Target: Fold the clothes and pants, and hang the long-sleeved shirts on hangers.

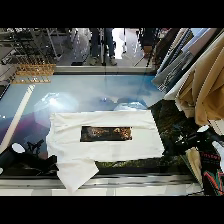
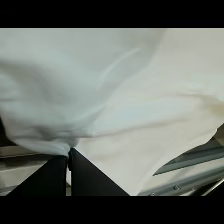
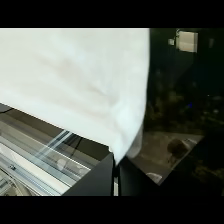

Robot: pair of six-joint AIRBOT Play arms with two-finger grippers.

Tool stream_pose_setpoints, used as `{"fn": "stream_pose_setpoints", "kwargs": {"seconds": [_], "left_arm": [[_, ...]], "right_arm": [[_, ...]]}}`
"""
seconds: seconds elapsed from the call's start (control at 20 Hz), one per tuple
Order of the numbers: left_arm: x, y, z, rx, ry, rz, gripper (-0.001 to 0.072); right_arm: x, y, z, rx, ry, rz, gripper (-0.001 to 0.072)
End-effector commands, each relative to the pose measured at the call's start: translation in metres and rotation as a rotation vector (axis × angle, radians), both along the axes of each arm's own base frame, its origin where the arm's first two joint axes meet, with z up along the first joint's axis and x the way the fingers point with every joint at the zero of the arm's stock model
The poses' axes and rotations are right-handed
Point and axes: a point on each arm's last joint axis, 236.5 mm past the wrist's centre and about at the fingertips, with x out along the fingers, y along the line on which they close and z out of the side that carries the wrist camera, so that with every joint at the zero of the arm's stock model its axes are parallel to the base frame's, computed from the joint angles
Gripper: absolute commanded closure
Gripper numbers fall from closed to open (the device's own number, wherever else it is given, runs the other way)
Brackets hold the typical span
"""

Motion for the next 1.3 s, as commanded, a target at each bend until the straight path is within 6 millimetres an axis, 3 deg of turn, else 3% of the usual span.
{"fn": "stream_pose_setpoints", "kwargs": {"seconds": [0.0, 0.15, 0.3, 0.4, 0.5, 0.65, 0.85, 0.95, 1.05, 1.1, 1.15, 1.2, 1.25], "left_arm": [[-0.006, -0.006, 0.007, -0.044, -0.008, -0.052, 0.0702], [0.017, 0.005, 0.043, -0.064, -0.094, -0.056, 0.0704], [0.076, 0.020, 0.114, -0.154, -0.309, 0.029, 0.0705], [0.115, 0.032, 0.154, -0.189, -0.448, 0.098, 0.0704], [0.151, 0.034, 0.167, -0.238, -0.509, 0.143, 0.0704], [0.218, 0.035, 0.164, -0.370, -0.575, 0.318, 0.0704], [0.279, 0.039, 0.122, -0.440, -0.556, 0.458, 0.0704], [0.304, 0.047, 0.106, -0.447, -0.569, 0.525, 0.0704], [0.315, 0.051, 0.089, -0.435, -0.557, 0.545, 0.0703], [0.317, 0.051, 0.082, -0.435, -0.547, 0.553, 0.0667], [0.316, 0.051, 0.079, -0.439, -0.541, 0.555, 0.0472], [0.314, 0.048, 0.081, -0.455, -0.534, 0.543, 0.0254], [0.310, 0.047, 0.087, -0.468, -0.547, 0.515, 0.0239]], "right_arm": [[-0.005, 0.002, 0.009, 0.021, 0.018, 0.027, 0.0698], [0.005, -0.005, 0.032, -0.012, -0.049, 0.041, 0.0700], [0.028, -0.016, 0.076, -0.074, -0.161, 0.030, 0.0702], [0.061, -0.029, 0.100, -0.149, -0.256, -0.045, 0.0703], [0.108, -0.033, 0.116, -0.187, -0.368, -0.166, 0.0702], [0.171, -0.005, 0.122, -0.150, -0.505, -0.235, 0.0704], [0.245, 0.008, 0.086, -0.213, -0.557, -0.338, 0.0704], [0.270, 0.011, 0.067, -0.211, -0.544, -0.365, 0.0702], [0.284, 0.016, 0.046, -0.210, -0.525, -0.349, 0.0698], [0.287, 0.015, 0.038, -0.216, -0.515, -0.341, 0.0694], [0.286, 0.009, 0.033, -0.234, -0.509, -0.332, 0.0520], [0.281, -0.001, 0.031, -0.252, -0.494, -0.326, 0.0250], [0.271, -0.012, 0.028, -0.266, -0.449, -0.320, 0.0255]]}}
